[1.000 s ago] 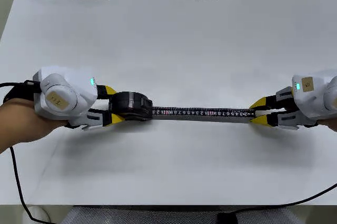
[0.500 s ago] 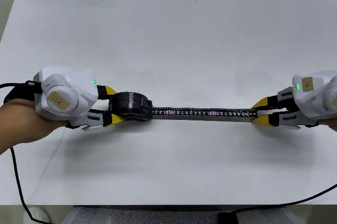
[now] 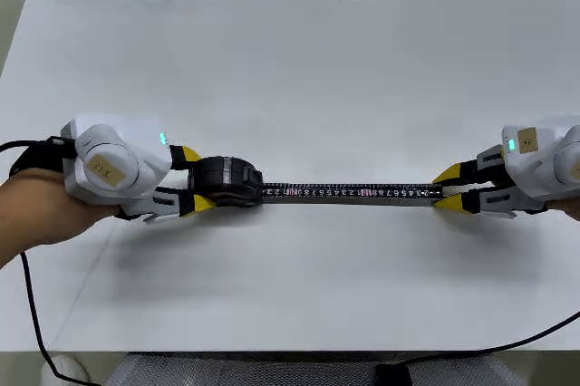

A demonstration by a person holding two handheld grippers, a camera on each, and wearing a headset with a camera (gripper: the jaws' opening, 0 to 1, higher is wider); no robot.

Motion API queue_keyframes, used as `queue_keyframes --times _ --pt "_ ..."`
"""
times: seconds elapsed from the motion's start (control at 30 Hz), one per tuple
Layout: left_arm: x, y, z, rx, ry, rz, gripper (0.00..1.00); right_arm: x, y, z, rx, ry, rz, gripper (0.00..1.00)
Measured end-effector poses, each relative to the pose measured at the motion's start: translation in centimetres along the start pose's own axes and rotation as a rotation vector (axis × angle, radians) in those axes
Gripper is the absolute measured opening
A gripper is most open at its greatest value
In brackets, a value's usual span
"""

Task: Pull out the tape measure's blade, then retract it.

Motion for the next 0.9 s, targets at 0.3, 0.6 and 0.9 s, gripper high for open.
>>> queue_keyframes --times 0.3,0.6,0.9 --pt "-0.06 0.01 0.09 -0.01 0.005 -0.004 0.26 -0.01 0.07 0.03 0.005 0.008 -0.013 0.11" --pt "-0.08 0.06 0.11 -0.017 0.008 -0.014 0.26 0.11 -0.12 -0.26 0.005 -0.001 -0.028 0.12" --pt "-0.13 0.15 0.33 -0.037 -0.011 -0.028 0.34 -0.19 -0.01 -0.37 0.051 -0.001 -0.008 0.16"
Point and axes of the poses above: the centre of the closed fingertips' face, and the gripper's own axes: x roughly forward along the fingers, z roughly to its right, y roughly out of its top, the point moved 7 cm from there along -x, roughly backward along the fingers, and after that the axes turned 12 degrees about y, right-handed, at the moved point
